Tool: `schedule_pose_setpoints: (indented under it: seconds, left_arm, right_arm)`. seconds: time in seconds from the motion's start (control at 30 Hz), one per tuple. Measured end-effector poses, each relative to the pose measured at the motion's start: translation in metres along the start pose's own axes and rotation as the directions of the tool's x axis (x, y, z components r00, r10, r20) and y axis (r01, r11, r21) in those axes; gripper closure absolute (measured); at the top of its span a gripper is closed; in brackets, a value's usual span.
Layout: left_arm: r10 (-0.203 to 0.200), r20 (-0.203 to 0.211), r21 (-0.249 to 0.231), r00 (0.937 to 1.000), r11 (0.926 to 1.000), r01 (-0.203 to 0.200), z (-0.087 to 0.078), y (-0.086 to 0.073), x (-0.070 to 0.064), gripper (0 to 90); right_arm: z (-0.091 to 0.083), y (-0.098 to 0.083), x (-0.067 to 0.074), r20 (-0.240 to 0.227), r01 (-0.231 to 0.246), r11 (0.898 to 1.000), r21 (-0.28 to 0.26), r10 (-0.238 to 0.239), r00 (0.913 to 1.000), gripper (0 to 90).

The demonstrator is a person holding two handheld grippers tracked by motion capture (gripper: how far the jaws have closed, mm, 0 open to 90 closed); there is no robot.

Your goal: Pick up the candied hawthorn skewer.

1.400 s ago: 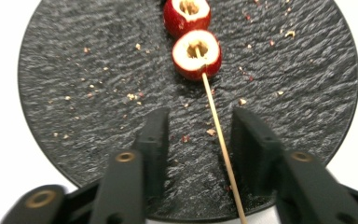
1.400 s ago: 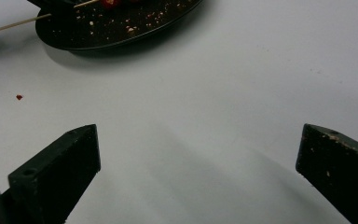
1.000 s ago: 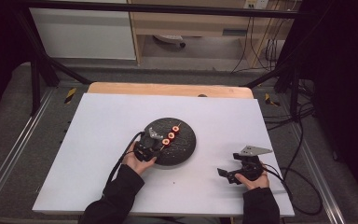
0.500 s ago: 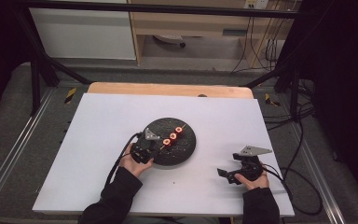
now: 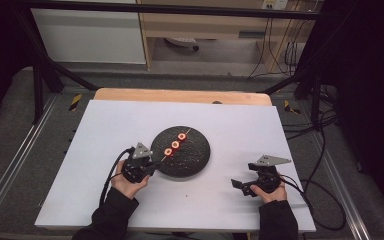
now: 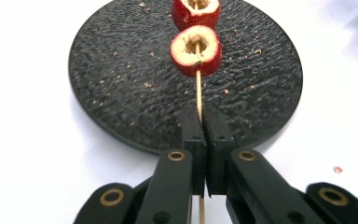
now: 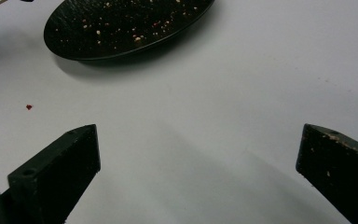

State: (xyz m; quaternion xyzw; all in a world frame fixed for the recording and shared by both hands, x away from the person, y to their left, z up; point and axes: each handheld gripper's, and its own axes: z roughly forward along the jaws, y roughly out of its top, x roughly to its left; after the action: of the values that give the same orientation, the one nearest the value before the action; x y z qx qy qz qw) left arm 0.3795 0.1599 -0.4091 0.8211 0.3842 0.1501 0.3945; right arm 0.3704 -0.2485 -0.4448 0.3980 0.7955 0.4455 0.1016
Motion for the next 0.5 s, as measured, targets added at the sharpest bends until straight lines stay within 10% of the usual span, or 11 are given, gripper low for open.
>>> schedule_pose_setpoints:
  seconds: [0.5]
  left_arm:
    - [-0.011, 0.017, -0.072, 0.9998, 0.9973, 0.013, -0.025, -0.031, 0.008, 88.0]
  right_arm:
    - [0.011, 0.009, 0.013, -0.019, -0.003, 1.0, 0.005, 0.003, 0.9998, 0.5]
